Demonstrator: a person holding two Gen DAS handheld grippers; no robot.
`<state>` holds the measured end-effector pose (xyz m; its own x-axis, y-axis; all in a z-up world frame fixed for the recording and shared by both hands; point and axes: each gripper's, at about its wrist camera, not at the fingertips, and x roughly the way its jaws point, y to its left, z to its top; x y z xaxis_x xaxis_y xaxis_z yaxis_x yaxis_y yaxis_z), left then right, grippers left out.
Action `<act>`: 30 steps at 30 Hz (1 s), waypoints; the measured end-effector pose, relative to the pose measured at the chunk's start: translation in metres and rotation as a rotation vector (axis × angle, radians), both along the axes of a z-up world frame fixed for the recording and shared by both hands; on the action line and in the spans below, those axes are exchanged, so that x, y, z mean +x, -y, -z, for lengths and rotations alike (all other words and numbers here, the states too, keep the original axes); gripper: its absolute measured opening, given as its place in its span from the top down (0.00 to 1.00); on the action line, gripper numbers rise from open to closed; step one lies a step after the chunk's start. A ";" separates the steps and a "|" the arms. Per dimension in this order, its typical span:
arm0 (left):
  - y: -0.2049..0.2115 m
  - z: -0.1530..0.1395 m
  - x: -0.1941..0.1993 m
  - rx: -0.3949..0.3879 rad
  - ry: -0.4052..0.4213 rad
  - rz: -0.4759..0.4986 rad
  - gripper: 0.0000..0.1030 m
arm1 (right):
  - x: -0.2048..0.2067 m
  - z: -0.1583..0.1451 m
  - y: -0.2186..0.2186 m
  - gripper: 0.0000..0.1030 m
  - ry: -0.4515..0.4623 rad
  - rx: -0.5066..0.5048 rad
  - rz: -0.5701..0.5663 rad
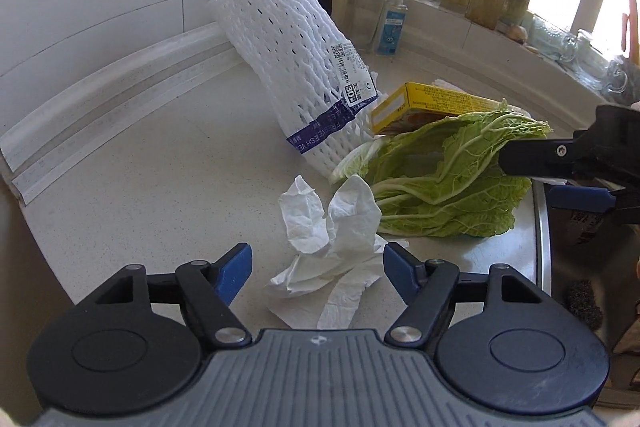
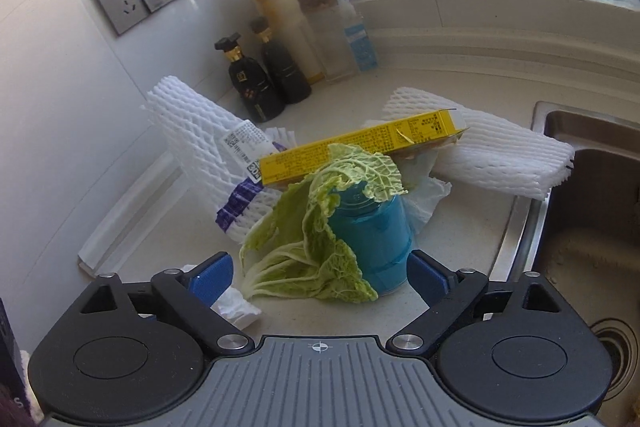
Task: Collect trash
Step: 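Grasp the white tissue with the left tool while the right tool grasps the yellow box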
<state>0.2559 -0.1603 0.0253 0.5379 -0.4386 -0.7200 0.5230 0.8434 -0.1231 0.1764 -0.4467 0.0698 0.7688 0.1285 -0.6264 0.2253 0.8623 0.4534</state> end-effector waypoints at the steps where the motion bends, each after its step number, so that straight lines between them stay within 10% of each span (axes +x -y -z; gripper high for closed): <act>1: 0.003 0.001 0.002 0.004 -0.010 0.012 0.33 | 0.004 -0.002 0.005 0.09 -0.009 0.016 0.000; 12: 0.021 0.016 0.016 0.061 -0.058 0.047 0.40 | 0.007 0.001 0.059 0.15 -0.011 0.263 0.145; 20: 0.022 0.011 0.030 0.023 -0.111 -0.009 0.78 | 0.041 0.025 0.096 0.16 -0.027 0.492 0.280; 30: 0.024 0.006 0.036 0.012 -0.152 -0.055 0.85 | 0.066 0.052 0.118 0.60 -0.075 0.670 0.421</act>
